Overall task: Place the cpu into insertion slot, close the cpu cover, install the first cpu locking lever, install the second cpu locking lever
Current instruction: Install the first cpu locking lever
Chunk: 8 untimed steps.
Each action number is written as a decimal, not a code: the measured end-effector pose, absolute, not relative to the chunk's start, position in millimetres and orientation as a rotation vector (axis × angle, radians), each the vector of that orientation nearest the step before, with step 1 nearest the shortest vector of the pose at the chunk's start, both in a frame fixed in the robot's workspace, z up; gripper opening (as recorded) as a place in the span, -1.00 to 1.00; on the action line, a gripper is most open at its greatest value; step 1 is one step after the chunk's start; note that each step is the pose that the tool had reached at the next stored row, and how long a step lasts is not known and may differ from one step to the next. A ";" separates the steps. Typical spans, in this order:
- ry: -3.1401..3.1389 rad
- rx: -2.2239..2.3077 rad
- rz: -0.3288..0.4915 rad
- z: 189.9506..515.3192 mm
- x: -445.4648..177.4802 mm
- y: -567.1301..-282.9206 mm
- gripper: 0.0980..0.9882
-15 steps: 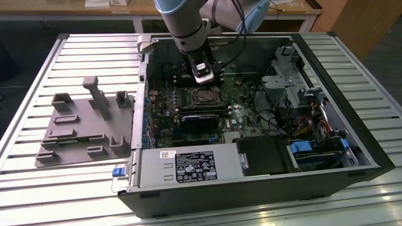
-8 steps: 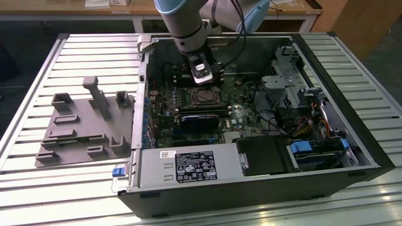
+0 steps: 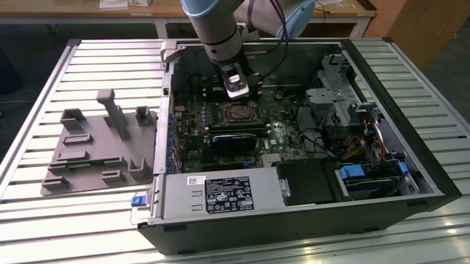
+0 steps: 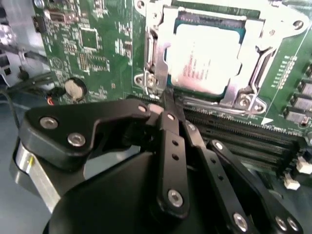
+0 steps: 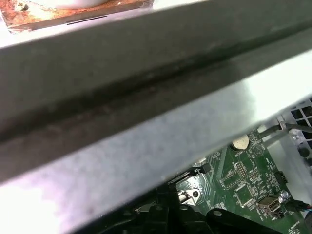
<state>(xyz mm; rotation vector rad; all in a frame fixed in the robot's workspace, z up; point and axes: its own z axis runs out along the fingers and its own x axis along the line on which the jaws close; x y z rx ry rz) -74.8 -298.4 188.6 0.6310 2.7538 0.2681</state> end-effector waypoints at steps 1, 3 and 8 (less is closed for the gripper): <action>2.754 0.631 0.268 188.6 -74.8 -298.4 -0.99; 2.754 0.631 0.269 189.2 -74.7 -298.4 -0.99; 2.754 0.631 0.268 197.5 -74.7 -298.4 -0.99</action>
